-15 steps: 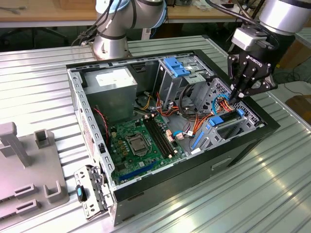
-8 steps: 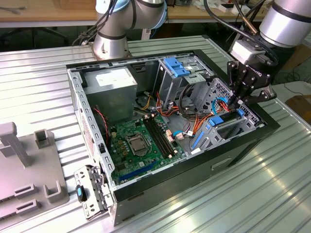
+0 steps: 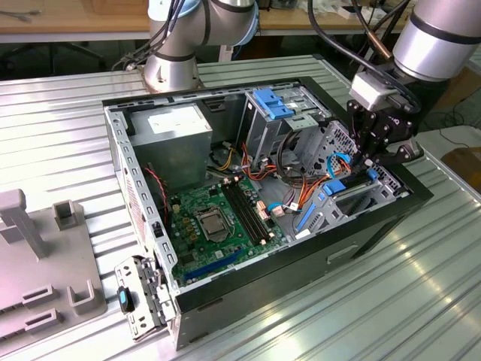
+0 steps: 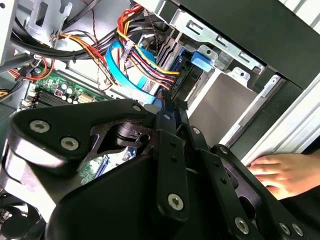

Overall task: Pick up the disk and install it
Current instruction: 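Insert the second disk wire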

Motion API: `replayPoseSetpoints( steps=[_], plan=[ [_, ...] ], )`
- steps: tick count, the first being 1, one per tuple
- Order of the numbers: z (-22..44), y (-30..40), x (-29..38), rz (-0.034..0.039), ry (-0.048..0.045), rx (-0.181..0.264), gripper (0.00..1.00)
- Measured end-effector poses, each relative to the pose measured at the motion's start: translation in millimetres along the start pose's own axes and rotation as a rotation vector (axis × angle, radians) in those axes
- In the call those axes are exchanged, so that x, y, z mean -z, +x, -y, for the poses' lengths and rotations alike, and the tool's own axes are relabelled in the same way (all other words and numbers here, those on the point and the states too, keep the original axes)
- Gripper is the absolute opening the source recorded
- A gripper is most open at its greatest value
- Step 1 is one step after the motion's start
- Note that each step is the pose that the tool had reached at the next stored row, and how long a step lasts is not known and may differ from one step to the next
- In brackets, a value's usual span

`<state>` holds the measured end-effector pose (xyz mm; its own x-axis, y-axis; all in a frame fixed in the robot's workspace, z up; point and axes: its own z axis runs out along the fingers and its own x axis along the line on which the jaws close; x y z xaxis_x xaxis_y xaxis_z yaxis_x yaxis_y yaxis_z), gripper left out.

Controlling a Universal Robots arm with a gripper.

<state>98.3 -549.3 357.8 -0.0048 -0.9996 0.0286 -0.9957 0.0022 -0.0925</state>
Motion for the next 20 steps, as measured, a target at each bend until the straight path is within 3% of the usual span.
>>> replayPoseSetpoints(
  steps=[10, 16, 18, 20],
  plan=[
    [-1.9, 0.6, -4.6, 0.007, 0.0003, 0.008, 0.16],
    [-1.9, 4.3, -5.3, 0.0084, 0.0003, 0.008, 0.16],
    [-2.0, 7.3, -5.7, 0.0127, 0.0003, 0.007, 0.16],
    [-2.0, 9.9, -6.4, 0.0246, 0.0002, 0.006, 0.16]
  ],
)
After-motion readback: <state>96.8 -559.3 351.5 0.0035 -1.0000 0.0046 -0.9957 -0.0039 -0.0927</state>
